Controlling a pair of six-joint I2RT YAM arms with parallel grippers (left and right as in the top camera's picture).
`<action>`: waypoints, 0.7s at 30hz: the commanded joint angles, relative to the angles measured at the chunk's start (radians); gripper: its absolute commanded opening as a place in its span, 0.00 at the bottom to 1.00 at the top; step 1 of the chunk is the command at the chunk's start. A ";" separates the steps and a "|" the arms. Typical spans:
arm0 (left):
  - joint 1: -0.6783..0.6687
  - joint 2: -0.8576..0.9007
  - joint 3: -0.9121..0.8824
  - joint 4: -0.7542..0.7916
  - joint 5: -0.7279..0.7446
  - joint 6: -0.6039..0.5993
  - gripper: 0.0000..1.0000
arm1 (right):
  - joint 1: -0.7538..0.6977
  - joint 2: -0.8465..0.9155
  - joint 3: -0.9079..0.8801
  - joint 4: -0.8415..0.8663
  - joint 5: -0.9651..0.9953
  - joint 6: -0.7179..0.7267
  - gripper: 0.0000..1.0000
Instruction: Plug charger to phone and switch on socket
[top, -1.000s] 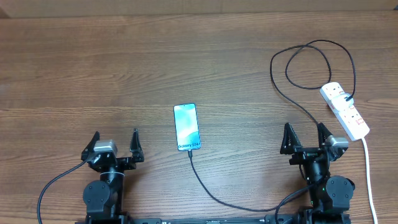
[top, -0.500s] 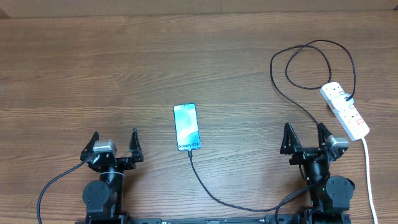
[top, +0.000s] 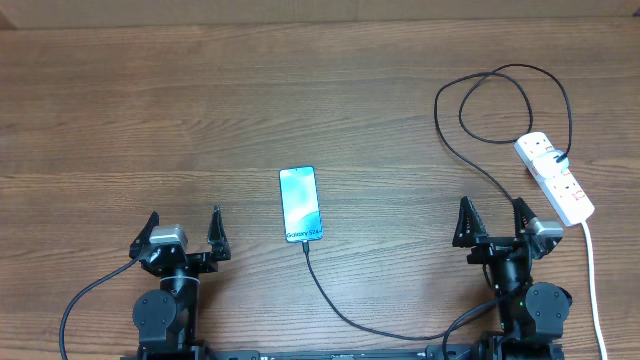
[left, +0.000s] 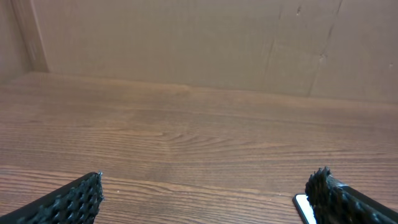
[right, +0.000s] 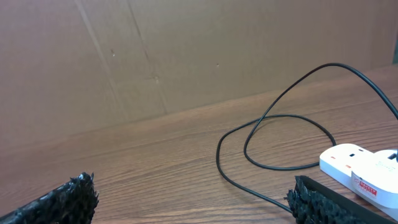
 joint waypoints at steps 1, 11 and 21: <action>0.005 -0.006 -0.003 0.001 0.007 0.026 0.99 | -0.002 -0.010 -0.010 0.005 0.005 -0.004 1.00; 0.005 -0.006 -0.003 0.001 0.007 0.026 0.99 | -0.002 -0.007 -0.010 0.005 0.005 -0.004 1.00; 0.005 -0.006 -0.003 0.001 0.007 0.026 1.00 | -0.002 0.003 -0.010 0.003 0.020 -0.114 1.00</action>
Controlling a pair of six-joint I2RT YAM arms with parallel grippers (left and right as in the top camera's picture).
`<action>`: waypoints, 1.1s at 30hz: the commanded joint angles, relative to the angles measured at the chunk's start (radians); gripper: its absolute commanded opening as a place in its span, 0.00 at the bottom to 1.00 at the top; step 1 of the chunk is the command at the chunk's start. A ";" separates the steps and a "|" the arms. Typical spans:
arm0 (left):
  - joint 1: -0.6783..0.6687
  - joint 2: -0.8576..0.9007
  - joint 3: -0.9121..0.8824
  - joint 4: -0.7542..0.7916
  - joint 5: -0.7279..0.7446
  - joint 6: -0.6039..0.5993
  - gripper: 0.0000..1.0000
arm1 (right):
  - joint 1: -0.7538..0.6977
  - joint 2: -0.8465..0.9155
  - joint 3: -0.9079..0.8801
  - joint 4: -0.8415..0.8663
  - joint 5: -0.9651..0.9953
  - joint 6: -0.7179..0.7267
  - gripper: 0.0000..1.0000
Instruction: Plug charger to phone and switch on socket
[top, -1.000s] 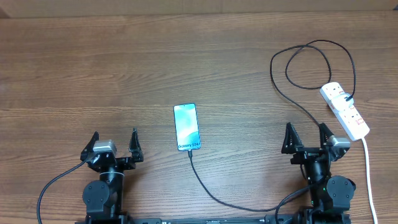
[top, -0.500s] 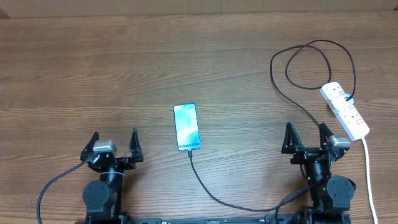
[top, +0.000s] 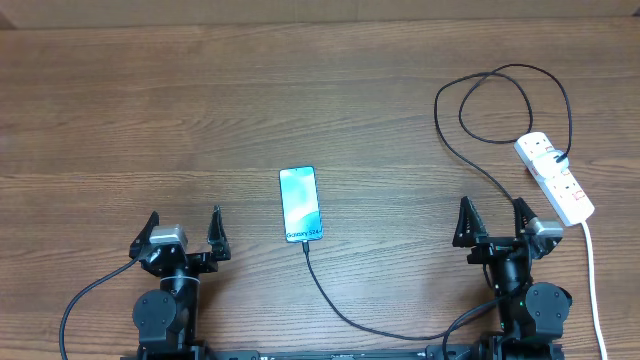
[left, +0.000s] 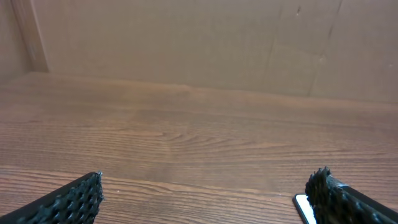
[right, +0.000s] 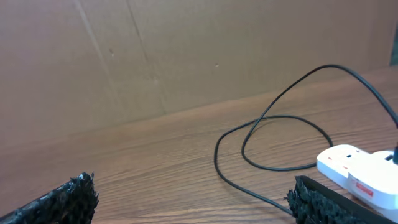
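A phone (top: 301, 204) with a lit blue screen lies flat mid-table; a corner of the phone (left: 301, 207) shows beside my left fingertip. The black charger cable (top: 340, 306) meets the phone's near end and runs right, looping back to the white socket strip (top: 555, 177) at the right edge. In the right wrist view the socket strip (right: 354, 174) and the cable loop (right: 273, 140) lie ahead. My left gripper (top: 182, 232) stands open left of the phone with nothing between its fingers. My right gripper (top: 494, 222) stands open just left of the strip.
The strip's white mains lead (top: 592, 280) runs down the right edge toward the front. A brown cardboard wall (left: 186, 37) closes the back of the wooden table (top: 150, 110).
The right wrist view has shifted very slightly, the socket strip sitting a little further left in it. Everything else stands as before.
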 joint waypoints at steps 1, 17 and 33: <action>0.005 -0.006 -0.003 0.001 0.007 0.026 1.00 | -0.002 0.003 -0.010 0.004 0.016 -0.135 1.00; 0.005 -0.006 -0.003 0.001 0.007 0.026 1.00 | -0.001 0.003 -0.010 0.004 0.013 -0.193 1.00; -0.018 -0.006 -0.003 0.001 0.004 0.026 0.99 | -0.003 -0.010 -0.010 0.005 0.016 -0.193 1.00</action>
